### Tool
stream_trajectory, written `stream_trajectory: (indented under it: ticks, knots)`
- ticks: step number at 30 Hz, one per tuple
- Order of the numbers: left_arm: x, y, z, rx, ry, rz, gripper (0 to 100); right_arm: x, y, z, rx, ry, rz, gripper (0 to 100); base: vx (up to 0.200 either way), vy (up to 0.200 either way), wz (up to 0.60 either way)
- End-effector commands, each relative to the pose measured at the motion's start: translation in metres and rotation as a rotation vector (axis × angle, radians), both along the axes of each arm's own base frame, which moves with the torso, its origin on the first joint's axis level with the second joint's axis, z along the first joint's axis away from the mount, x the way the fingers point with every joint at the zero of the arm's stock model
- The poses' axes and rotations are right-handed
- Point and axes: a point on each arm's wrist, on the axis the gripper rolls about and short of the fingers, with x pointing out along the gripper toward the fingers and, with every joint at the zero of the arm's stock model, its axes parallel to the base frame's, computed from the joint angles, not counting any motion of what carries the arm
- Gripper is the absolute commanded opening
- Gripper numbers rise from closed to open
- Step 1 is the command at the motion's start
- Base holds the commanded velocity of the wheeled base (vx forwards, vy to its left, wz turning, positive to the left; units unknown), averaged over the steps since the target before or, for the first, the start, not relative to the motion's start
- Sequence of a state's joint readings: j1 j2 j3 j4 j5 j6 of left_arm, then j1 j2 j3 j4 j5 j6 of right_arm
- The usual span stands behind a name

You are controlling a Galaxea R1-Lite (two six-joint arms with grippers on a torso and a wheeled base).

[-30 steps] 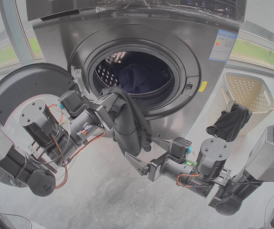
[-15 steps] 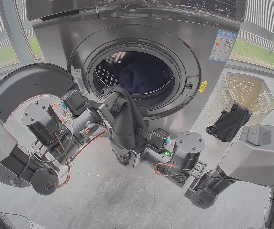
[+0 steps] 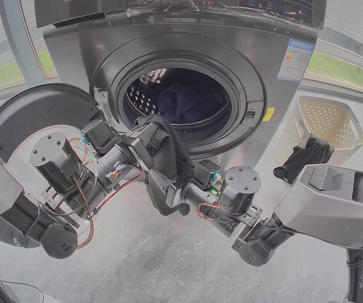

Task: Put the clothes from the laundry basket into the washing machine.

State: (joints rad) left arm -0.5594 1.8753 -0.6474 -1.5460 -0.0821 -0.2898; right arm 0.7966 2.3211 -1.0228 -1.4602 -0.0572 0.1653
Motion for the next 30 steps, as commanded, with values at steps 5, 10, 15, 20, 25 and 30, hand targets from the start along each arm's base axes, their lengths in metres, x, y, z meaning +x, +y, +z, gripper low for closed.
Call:
stream_trajectory:
  ticks: [5, 10, 15, 20, 25, 30]
  knots:
    - [0.005, 0.005, -0.002, 0.003, 0.006, 0.023, 0, -0.016, -0.031, 0.024, 0.001, 0.000, -0.026, 0, 0.000, 0.000, 0.00]
    - [0.008, 0.010, -0.002, 0.004, 0.006, 0.039, 0, -0.021, -0.052, 0.036, 0.004, -0.008, -0.057, 0, 0.000, 0.000, 0.00]
    - [0.008, 0.012, -0.002, 0.003, 0.004, 0.045, 0, -0.019, -0.069, 0.040, -0.015, -0.013, -0.097, 0, 0.000, 0.000, 0.00]
    - [0.008, 0.012, -0.002, 0.004, 0.007, 0.043, 0, -0.020, -0.069, 0.038, -0.020, -0.008, -0.092, 0, 0.000, 0.000, 0.00]
    - [0.005, 0.011, 0.001, -0.001, -0.002, 0.039, 0, -0.020, -0.066, 0.034, -0.028, -0.001, -0.080, 0, 0.000, 0.000, 0.00]
    - [0.004, 0.010, 0.004, -0.005, -0.011, 0.036, 0, -0.012, -0.060, 0.016, -0.056, 0.026, -0.084, 0, 0.000, 0.000, 0.00]
